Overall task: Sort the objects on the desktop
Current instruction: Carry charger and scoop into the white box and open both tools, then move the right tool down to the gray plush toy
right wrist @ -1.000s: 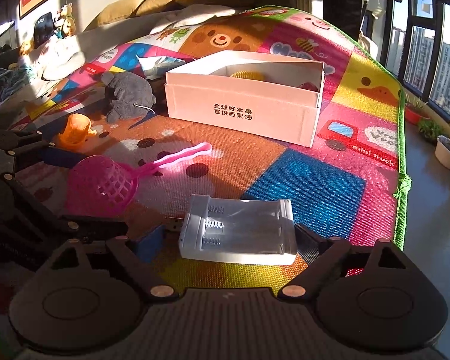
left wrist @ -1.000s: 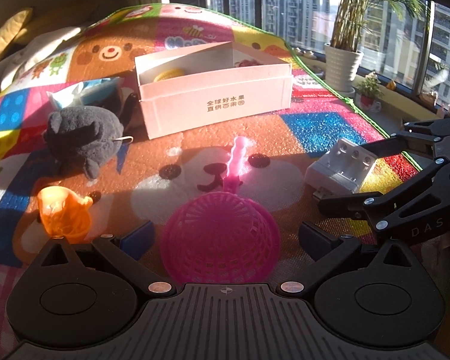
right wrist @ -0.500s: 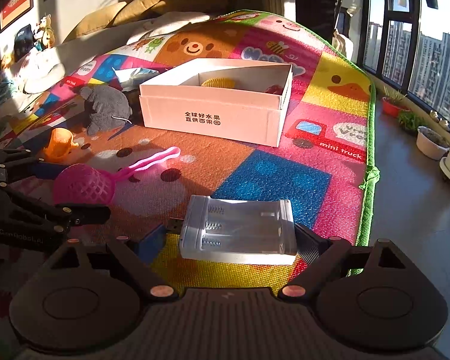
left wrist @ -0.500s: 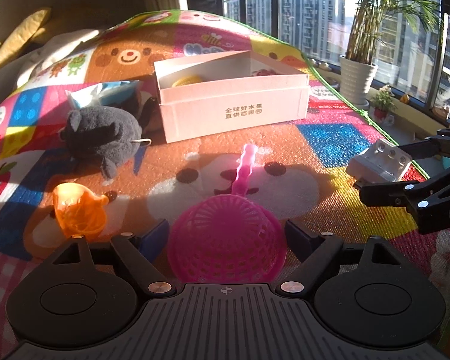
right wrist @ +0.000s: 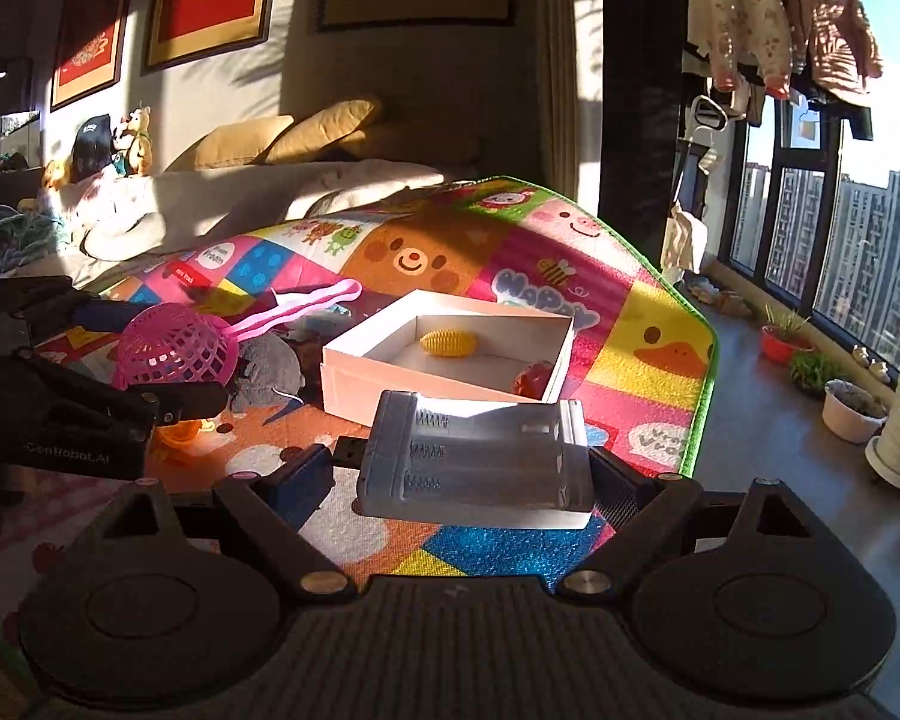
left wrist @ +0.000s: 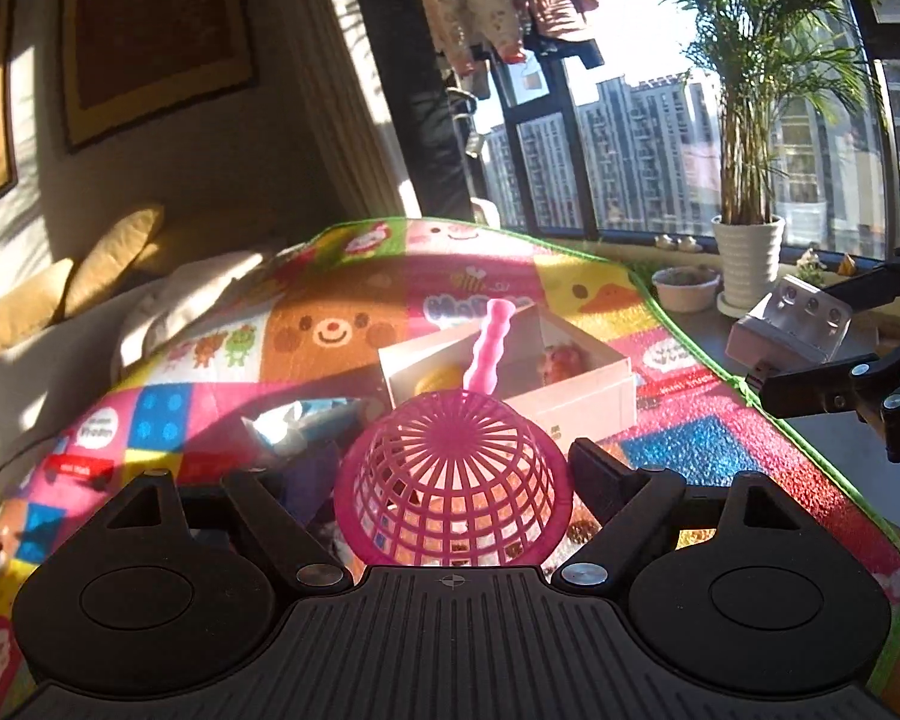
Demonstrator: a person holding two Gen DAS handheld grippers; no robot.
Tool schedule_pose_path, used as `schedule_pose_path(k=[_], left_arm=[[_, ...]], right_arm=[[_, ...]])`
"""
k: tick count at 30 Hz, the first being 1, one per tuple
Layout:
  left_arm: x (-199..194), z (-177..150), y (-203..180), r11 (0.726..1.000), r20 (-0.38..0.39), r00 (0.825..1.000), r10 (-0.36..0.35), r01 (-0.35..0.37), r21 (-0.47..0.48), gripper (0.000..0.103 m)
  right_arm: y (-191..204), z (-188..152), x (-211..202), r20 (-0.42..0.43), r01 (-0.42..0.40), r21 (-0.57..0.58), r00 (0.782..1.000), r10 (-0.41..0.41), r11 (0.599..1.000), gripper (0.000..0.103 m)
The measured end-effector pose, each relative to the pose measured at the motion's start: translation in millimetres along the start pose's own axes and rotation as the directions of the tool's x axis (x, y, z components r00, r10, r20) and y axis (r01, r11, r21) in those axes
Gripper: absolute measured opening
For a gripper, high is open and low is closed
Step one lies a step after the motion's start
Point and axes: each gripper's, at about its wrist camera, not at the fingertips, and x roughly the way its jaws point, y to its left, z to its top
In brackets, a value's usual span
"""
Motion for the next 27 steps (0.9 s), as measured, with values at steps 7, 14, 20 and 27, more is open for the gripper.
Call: schedule_pose_path(k=[7,14,20,27], left_arm=[[55,49,5,0.998,0.055,0.998,0.044,-0.047,0.051,0.088],[155,73,20,0.999,0.027,0.999,-0.036,0.037,-0.031,0.096],[170,35,49,0.996,-0.074,0.996,-0.046,0.04,-0.077,0.1],[101,-28,86,0.984,-0.151,0.988,0.024,-0.05,-0.17,0.103]], right_arm=[[-21,62,23,0.14,0.025,-0.059,0.99,-0.017,0.998,0.091],[-52,138,115,0.08,-0.023,0.062,0.997,0.018,0.998,0.091],[-64,143,211,-0.04,-0.026,0.134,0.999,0.032,0.991,0.091],[-60,108,234,-0.126,-0.027,0.205,0.991,0.054,0.978,0.091]])
